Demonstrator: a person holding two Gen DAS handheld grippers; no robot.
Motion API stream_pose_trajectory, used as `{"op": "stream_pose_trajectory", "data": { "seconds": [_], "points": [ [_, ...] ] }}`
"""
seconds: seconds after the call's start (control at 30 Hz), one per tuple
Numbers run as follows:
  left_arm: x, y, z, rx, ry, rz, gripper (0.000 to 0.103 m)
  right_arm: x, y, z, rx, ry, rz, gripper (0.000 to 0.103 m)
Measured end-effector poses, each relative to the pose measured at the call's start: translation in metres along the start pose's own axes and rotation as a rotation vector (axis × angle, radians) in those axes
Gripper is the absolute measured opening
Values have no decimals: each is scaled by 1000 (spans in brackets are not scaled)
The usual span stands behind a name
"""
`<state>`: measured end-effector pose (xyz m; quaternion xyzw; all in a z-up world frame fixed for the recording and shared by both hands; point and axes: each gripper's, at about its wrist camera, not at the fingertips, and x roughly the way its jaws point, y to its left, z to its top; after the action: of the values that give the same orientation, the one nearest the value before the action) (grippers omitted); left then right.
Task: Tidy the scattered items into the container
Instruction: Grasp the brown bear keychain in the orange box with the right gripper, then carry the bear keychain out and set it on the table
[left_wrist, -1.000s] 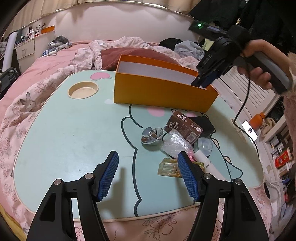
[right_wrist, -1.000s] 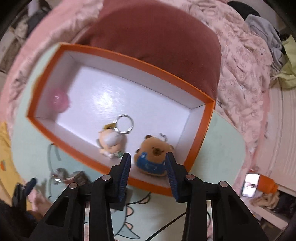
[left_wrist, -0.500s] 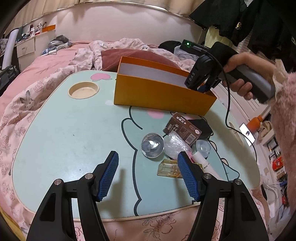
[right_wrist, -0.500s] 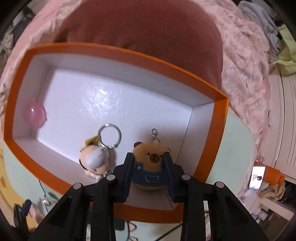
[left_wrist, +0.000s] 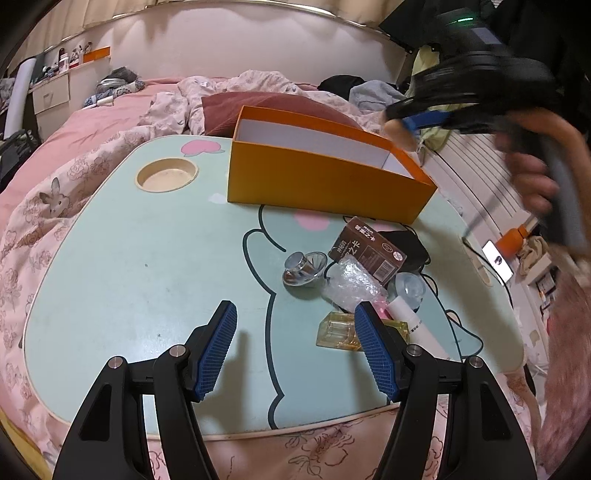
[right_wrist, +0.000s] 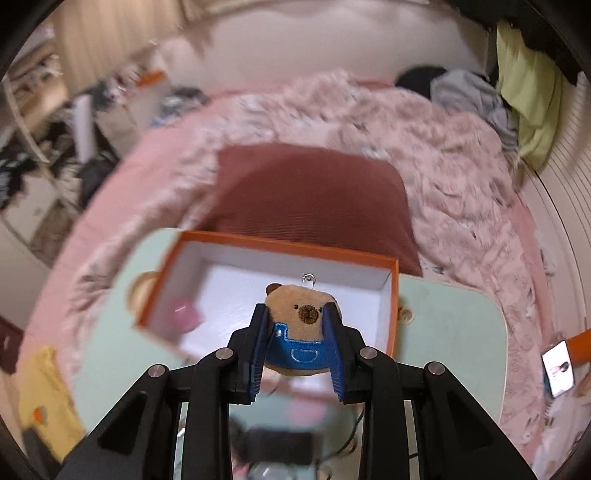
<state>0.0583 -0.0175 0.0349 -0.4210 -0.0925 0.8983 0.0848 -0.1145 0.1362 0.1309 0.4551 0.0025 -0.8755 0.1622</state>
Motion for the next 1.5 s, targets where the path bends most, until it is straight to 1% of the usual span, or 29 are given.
{"op": "stream_pose_trajectory", "data": {
  "seconds": [0.1, 0.2, 0.27, 0.33, 0.4, 0.47, 0.5, 0.53, 0.63, 0.67, 0.7, 0.77, 0.87, 0.93, 1.0, 1.07, 1.17, 1.3, 1.4, 1.47, 1.5],
  "points": [
    [0, 0, 0, -1, 1, 0, 67, -25, 1, -34, 18, -28, 79, 28],
    [0, 0, 0, -1, 1, 1, 67, -31, -4, -72, 51, -2, 126, 28],
    [-1, 0, 0, -1, -1, 3, 67, -29, -10, -96, 65, 25, 131, 29],
    [0, 0, 1, 1, -1, 4, 67, -24, -13, -120, 77, 53, 114, 29],
    [0, -1, 1, 3, 1, 6, 67, -21, -15, -136, 82, 69, 109, 30],
    [1, -2, 0, 6, 2, 9, 67, -19, -17, -151, 88, 83, 123, 32],
    [1, -2, 0, 8, 3, 11, 67, -18, -18, -156, 90, 84, 128, 35],
    [1, -2, 0, 10, 4, 13, 67, -17, -17, -159, 88, 78, 120, 35],
    [0, -3, 0, 18, 2, 21, 67, -16, -14, -166, 69, 41, 65, 38],
    [0, -3, 1, 18, 0, 22, 67, -18, -13, -167, 74, 21, 65, 43],
    [-1, -3, 0, 18, 0, 22, 67, -20, -13, -168, 86, -2, 72, 50],
    [-1, -2, 1, 14, 3, 19, 67, -25, -13, -172, 124, -48, 92, 57],
    [5, 1, 2, -3, 31, 0, 67, -34, -13, -176, 186, -119, 115, 57],
    [9, 4, 3, -16, 50, -13, 67, -39, -11, -180, 213, -165, 115, 57],
    [8, 7, 6, -23, 46, -21, 67, -43, -9, -184, 214, -199, 92, 57],
    [1, 9, 12, -31, 16, -28, 67, -45, -8, -187, 215, -210, 90, 57],
    [-9, 8, 28, -38, -29, -49, 67, -40, -8, -189, 223, -191, 72, 58],
    [-17, -4, 74, -12, -56, -117, 67, -34, -6, -192, 213, -165, 83, 58],
    [-8, -16, 118, 4, -29, -129, 67, -33, -4, -192, 204, -163, 84, 58],
    [6, -24, 145, -6, -2, -94, 67, -32, -5, -193, 205, -165, 85, 58],
    [18, -28, 157, -9, 29, -78, 67, -32, -5, -193, 209, -164, 88, 60]
  ]
}}
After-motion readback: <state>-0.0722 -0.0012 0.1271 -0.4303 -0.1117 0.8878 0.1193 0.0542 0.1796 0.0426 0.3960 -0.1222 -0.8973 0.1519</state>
